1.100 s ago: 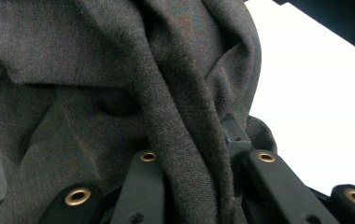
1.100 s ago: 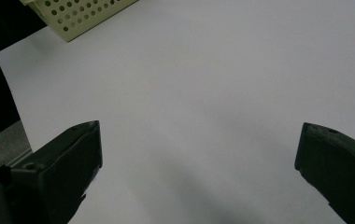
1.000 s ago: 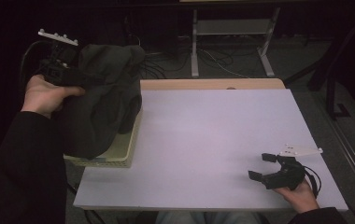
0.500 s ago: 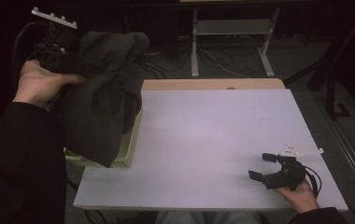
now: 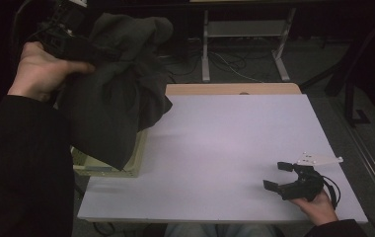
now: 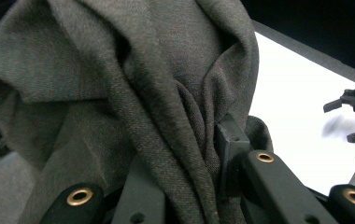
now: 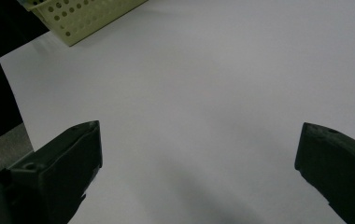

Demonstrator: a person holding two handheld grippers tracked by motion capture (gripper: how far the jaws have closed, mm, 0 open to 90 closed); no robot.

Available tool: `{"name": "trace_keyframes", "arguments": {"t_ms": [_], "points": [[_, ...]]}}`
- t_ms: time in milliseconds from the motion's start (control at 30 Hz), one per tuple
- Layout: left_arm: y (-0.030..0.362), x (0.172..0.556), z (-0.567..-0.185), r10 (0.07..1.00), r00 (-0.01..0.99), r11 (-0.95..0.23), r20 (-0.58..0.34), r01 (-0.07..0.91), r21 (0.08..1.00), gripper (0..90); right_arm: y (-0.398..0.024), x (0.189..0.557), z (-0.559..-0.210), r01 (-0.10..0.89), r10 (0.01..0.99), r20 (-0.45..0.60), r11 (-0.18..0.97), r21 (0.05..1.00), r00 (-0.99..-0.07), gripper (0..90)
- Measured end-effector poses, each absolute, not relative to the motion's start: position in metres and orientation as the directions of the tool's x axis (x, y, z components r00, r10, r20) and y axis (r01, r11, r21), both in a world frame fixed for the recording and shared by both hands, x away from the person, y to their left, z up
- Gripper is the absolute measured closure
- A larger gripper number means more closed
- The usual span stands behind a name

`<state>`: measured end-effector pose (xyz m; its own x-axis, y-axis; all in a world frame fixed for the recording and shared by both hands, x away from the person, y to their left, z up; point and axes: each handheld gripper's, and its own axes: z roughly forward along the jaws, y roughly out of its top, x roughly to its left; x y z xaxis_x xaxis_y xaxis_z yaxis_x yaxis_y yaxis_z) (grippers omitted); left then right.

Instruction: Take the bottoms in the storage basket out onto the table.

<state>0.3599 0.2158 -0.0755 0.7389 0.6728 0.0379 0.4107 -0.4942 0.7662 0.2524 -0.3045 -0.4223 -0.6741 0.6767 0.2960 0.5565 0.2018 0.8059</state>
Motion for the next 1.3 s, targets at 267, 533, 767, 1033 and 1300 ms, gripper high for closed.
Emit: {"name": "trace_keyframes", "arguments": {"t_ms": [267,533,767,1033,1300], "points": [[0.198,0.363,-0.078,0.649,0.76,-0.504,0.034,0.397,0.767,74.8,-0.305,0.251,-0.421,0.553,0.677,0.294,0.2,0.809,-0.674,0.3],[0.175,0.372,-0.087,0.625,0.781,-0.516,0.014,0.4,0.757,74.8,-0.306,0.251,-0.42,0.554,0.678,0.299,0.192,0.81,-0.672,0.3],[0.153,0.381,-0.098,0.587,0.81,-0.552,0.006,0.394,0.735,74.7,-0.307,0.25,-0.42,0.551,0.677,0.297,0.192,0.812,-0.674,0.3],[0.137,0.389,-0.108,0.56,0.828,-0.55,-0.016,0.386,0.741,75.8,-0.307,0.25,-0.419,0.548,0.677,0.299,0.184,0.816,-0.673,0.3],[0.116,0.393,-0.119,0.522,0.852,-0.563,-0.027,0.369,0.739,76.1,-0.307,0.25,-0.419,0.551,0.673,0.296,0.197,0.811,-0.677,0.3]]}}
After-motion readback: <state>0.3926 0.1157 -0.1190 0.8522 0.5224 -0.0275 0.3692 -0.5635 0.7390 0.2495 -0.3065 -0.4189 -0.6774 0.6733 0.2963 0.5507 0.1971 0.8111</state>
